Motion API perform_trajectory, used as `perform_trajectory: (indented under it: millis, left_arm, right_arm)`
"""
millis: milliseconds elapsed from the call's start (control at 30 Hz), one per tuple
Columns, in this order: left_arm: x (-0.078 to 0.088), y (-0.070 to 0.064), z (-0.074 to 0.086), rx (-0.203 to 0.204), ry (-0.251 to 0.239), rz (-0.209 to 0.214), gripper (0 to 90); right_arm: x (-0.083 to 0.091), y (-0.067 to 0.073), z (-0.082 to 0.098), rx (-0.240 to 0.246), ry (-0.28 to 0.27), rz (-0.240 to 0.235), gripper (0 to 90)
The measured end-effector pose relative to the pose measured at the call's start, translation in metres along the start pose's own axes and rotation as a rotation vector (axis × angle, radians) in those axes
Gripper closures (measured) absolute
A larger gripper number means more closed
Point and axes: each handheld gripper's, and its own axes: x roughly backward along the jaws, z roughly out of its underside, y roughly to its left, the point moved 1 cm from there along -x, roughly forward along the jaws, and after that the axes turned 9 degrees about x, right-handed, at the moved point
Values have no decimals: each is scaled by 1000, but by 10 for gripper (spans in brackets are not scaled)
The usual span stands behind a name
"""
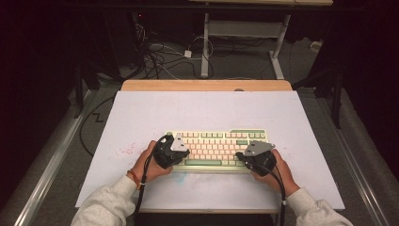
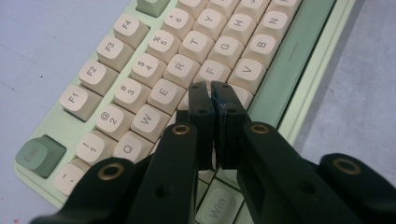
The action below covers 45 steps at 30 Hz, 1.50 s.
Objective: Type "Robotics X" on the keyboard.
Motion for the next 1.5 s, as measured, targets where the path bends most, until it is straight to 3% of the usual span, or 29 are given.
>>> perform_trajectory:
  millis: [433,667,1000,1267,1500]
  left_arm:
    - [6,2,-1,0,-32,-27,834]
    - [11,4,-2,6,-71,-51,798]
    - [18,4,-3,9,-134,-116,616]
    - [21,3,-3,18,-171,-156,471]
    - [22,3,-3,37,-191,-177,275]
  right_arm:
    - [1,-1,-1,4,4,2,900]
    - [7,-6,-6,-25,-38,18,900]
    - [16,-11,-12,-42,-93,51,826]
    - [18,-14,-13,-69,-103,75,649]
    - [17,-14,-15,-94,-118,132,333]
